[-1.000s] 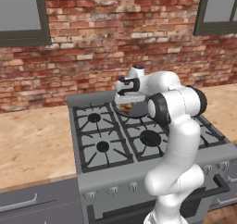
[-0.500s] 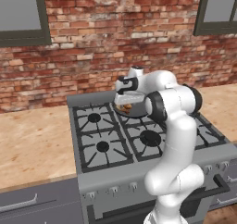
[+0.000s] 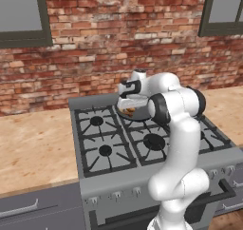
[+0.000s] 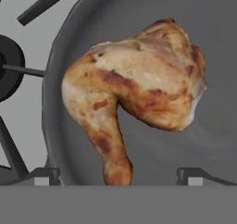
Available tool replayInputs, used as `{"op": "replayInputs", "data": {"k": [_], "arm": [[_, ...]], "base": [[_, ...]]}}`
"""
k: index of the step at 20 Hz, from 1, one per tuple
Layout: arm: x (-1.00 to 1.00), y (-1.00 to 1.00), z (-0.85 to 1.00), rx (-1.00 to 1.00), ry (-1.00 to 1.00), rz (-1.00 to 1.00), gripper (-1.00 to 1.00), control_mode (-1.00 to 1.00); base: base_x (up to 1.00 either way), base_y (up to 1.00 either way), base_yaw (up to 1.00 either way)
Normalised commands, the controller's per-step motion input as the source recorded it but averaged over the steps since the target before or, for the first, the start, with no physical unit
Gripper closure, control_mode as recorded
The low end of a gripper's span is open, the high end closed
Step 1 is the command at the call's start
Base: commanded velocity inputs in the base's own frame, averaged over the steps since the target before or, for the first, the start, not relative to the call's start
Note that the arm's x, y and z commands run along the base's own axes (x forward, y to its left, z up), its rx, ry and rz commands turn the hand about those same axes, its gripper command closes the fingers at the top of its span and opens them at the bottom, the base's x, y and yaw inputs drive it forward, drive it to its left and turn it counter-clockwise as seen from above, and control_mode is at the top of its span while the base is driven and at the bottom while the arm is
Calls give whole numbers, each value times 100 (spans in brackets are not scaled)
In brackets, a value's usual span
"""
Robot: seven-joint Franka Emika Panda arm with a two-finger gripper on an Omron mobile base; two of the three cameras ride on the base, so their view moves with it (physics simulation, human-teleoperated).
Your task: Take the chicken drumsticks from the pan and place one on each plate on the dining counter.
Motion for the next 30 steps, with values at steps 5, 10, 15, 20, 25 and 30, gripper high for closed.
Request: {"op": "replayInputs", "data": {"k": [5, 10, 15, 20, 25, 30], "arm": [[0, 0, -12, 0, 0, 0, -100, -100], [5, 0, -13, 0, 0, 0, -100, -100], [14, 0, -13, 0, 0, 0, -100, -100], [16, 0, -14, 0, 0, 0, -100, -100], [7, 0, -12, 0, 0, 0, -100, -100], [0, 0, -8, 0, 0, 0, -100, -100]], "base": [[0, 0, 0], [0, 0, 0], [0, 0, 0], [0, 0, 0], [0, 0, 0], [0, 0, 0]]}}
